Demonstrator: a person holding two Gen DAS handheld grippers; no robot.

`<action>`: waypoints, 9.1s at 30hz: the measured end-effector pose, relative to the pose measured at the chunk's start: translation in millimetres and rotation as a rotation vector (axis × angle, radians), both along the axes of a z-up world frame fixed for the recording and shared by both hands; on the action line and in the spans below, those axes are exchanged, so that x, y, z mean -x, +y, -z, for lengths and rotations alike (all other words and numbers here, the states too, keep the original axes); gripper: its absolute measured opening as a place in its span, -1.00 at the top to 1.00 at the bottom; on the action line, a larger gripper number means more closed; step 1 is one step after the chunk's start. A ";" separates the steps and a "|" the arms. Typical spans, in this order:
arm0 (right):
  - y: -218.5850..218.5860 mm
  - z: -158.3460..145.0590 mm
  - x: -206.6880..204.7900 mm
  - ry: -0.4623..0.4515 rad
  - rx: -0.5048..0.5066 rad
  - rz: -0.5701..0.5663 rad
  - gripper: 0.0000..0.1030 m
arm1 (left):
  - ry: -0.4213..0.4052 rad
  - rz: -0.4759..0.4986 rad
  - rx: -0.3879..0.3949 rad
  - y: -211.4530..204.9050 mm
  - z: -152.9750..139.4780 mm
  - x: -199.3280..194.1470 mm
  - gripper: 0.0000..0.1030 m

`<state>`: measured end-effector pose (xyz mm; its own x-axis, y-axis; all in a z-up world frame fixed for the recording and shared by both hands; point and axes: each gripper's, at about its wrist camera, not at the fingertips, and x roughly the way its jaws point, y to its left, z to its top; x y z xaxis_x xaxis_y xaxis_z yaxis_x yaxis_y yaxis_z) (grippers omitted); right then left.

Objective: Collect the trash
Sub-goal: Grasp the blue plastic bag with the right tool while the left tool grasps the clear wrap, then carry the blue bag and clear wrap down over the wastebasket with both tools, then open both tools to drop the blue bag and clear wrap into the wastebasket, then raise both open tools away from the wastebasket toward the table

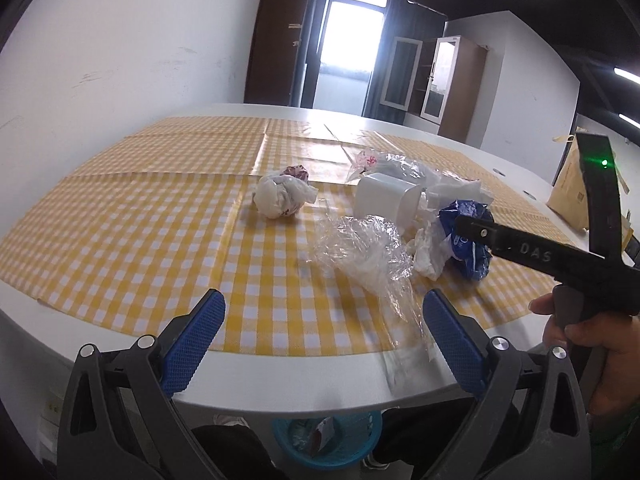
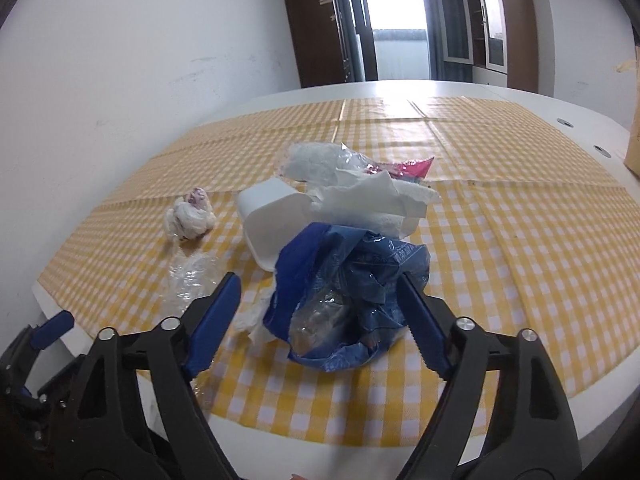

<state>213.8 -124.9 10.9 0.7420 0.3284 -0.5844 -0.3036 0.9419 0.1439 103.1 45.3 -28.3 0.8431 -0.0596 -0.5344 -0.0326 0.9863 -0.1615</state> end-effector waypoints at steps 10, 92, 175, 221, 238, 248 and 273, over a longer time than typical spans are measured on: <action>2.8 6.5 1.6 0.012 0.036 -0.046 0.21 | 0.062 -0.008 -0.030 -10.6 4.4 -35.8 -0.86; -66.0 36.7 231.4 0.025 -0.012 -0.257 0.99 | 0.023 0.318 -0.024 -39.9 18.1 158.6 0.33; -2.6 410.6 -63.7 0.912 0.052 -0.016 0.99 | 0.934 0.045 0.204 -28.6 367.4 -129.6 0.33; -12.0 279.1 44.2 0.578 0.147 -0.078 -0.21 | 0.624 0.008 0.080 -19.7 265.9 -40.6 -0.52; -49.2 156.9 130.6 0.225 0.072 -0.107 -0.58 | 0.280 0.048 -0.049 -39.6 163.3 59.1 -0.89; -62.3 75.1 167.0 -0.048 0.035 -0.110 -0.83 | 0.076 0.033 -0.066 -27.2 93.4 80.4 -0.89; -55.5 -19.4 97.5 -0.198 0.005 -0.122 -0.82 | -0.053 0.084 -0.113 -27.0 -18.6 21.7 -0.89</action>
